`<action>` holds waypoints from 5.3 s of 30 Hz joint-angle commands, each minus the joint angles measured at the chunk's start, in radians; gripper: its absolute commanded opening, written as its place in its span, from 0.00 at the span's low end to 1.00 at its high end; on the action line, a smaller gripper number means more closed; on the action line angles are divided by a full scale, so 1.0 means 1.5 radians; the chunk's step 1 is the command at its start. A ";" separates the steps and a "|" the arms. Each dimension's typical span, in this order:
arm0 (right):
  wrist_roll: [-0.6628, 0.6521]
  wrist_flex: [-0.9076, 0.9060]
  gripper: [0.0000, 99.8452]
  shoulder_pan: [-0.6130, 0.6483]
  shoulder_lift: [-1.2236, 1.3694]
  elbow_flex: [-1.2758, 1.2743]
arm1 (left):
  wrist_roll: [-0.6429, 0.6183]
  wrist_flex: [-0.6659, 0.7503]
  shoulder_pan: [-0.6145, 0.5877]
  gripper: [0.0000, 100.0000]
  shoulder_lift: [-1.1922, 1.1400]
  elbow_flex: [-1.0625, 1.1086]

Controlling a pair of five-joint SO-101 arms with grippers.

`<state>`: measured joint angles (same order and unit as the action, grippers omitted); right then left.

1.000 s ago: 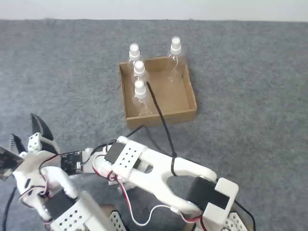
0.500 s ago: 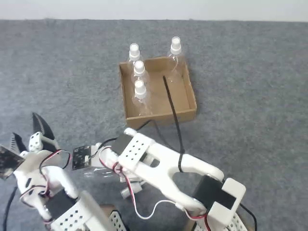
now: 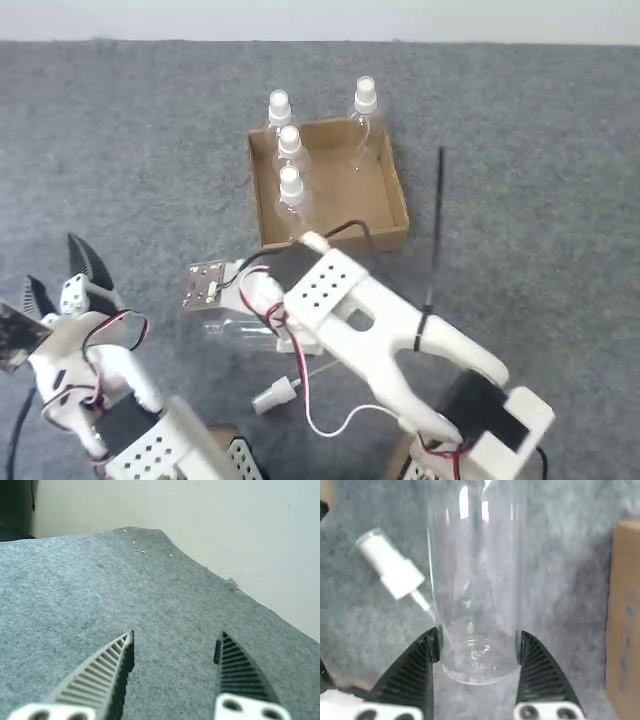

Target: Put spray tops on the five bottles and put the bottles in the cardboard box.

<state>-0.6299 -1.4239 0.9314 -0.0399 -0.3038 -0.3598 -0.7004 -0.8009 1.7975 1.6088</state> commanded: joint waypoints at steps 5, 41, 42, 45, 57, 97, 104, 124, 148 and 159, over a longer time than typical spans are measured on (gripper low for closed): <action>-0.005 -0.062 0.05 -0.047 -0.088 0.034 | -0.006 0.021 0.001 0.25 0.009 -0.016; -0.084 -0.135 0.06 -0.634 -0.423 -0.239 | -0.006 0.021 0.001 0.25 0.009 -0.015; -0.085 -0.122 0.06 -0.659 -0.422 -0.239 | -0.006 0.021 0.001 0.25 0.009 -0.015; -0.085 -0.090 0.06 -0.719 -0.422 -0.256 | -0.006 0.021 0.001 0.25 0.009 -0.015; -0.086 0.008 0.20 -0.751 -0.429 -0.408 | -0.006 0.021 0.002 0.25 0.009 -0.015; -0.033 0.145 0.31 -0.587 -0.414 -0.384 | -0.006 0.021 0.003 0.25 0.009 -0.015; -0.007 0.224 0.31 -0.587 -0.297 -0.376 | -0.006 0.021 0.003 0.25 0.009 -0.015; -0.005 0.219 0.07 -0.589 -0.136 -0.295 | -0.006 0.021 0.003 0.25 0.009 -0.015; 0.185 0.031 0.04 -0.394 -0.406 -0.282 | -0.006 0.021 0.003 0.25 0.009 -0.015; 0.208 0.100 0.04 -0.413 -0.531 -0.382 | -0.006 0.021 0.005 0.25 0.009 -0.015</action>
<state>-0.3337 -1.3226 0.3284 -0.7610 -0.8546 -0.3598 -0.7004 -0.7994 1.7975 1.6088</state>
